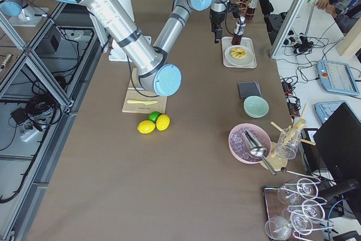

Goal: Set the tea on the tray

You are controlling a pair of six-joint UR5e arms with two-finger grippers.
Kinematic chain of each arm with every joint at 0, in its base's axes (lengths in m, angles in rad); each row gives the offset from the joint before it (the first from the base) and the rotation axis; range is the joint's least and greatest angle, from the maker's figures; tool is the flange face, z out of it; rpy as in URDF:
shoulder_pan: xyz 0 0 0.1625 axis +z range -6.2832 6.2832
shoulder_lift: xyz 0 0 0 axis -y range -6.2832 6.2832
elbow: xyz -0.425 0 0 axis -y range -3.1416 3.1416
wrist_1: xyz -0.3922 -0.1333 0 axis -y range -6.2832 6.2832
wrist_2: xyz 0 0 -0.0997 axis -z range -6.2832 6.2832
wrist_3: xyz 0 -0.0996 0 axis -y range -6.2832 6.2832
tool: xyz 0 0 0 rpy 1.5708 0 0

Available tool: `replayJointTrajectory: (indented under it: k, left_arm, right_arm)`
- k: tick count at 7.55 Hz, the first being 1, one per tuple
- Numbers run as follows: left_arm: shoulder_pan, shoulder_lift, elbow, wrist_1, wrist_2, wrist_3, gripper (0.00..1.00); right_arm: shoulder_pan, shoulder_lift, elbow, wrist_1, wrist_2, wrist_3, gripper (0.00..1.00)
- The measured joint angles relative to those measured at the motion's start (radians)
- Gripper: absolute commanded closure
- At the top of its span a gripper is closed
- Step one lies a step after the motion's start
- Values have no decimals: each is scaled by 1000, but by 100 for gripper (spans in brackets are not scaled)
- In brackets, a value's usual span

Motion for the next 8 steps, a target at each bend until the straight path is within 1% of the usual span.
replayJointTrajectory:
  k: [1, 2, 3, 5, 6, 7, 8]
  left_arm:
    - [0, 4, 0, -1, -9, 1, 4]
    - [3, 2, 4, 1, -25, 2, 4]
    - [9, 0, 15, 4, -33, 11, 4]
    - [10, -9, 54, 22, -38, 83, 4]
    - [9, -30, 66, 67, -35, 107, 4]
    - [7, -56, 72, 130, -23, 123, 3]
    - [5, -99, 74, 228, -7, 154, 3]
  right_arm:
    - [45, -99, 53, -6, 19, -91, 0]
    - [112, -202, 86, -4, 38, -225, 0]
    - [188, -290, 97, -2, 61, -371, 0]
    - [347, -432, 95, -1, 92, -625, 0]
    - [422, -488, 80, -2, 92, -740, 0]
    - [494, -530, 50, -2, 90, -855, 0]
    - [559, -573, 18, -1, 87, -965, 0]
